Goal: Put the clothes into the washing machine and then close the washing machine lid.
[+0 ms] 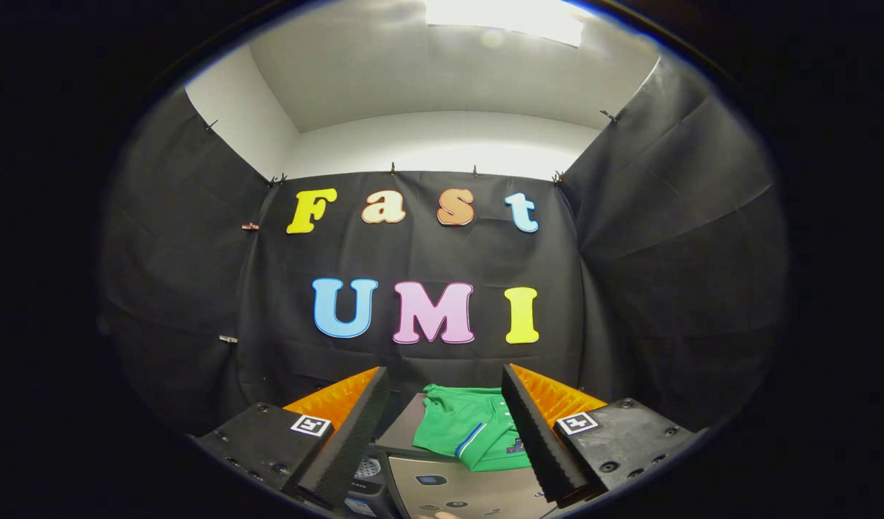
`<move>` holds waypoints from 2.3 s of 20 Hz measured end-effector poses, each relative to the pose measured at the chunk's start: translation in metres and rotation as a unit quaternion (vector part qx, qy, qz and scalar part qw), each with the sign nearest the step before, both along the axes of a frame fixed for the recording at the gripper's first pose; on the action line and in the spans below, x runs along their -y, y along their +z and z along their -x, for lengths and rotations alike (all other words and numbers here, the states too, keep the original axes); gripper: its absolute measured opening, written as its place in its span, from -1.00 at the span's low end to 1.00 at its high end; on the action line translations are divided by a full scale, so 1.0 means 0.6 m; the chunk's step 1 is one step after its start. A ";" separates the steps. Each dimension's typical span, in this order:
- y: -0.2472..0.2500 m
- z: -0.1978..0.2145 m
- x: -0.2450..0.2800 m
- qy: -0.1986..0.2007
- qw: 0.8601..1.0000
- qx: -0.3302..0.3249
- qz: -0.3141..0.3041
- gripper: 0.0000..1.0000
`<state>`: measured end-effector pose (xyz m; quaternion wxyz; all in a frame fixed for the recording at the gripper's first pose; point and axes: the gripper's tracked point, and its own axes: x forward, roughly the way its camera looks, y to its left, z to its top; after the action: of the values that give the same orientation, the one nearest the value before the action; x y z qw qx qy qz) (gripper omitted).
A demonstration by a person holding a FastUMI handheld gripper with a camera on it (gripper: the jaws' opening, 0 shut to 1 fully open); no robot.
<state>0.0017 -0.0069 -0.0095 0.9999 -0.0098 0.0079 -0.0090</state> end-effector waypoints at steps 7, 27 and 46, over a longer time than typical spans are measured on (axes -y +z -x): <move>-0.006 -0.003 0.005 0.001 1.000 -0.002 -0.001 0.95; -0.063 -0.195 0.116 -0.058 0.994 -0.091 -0.002 0.96; -0.273 -0.377 0.202 -0.096 0.940 -0.326 0.000 0.97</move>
<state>0.2281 -0.1283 -0.1734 0.9369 -0.0117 0.3344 -0.1014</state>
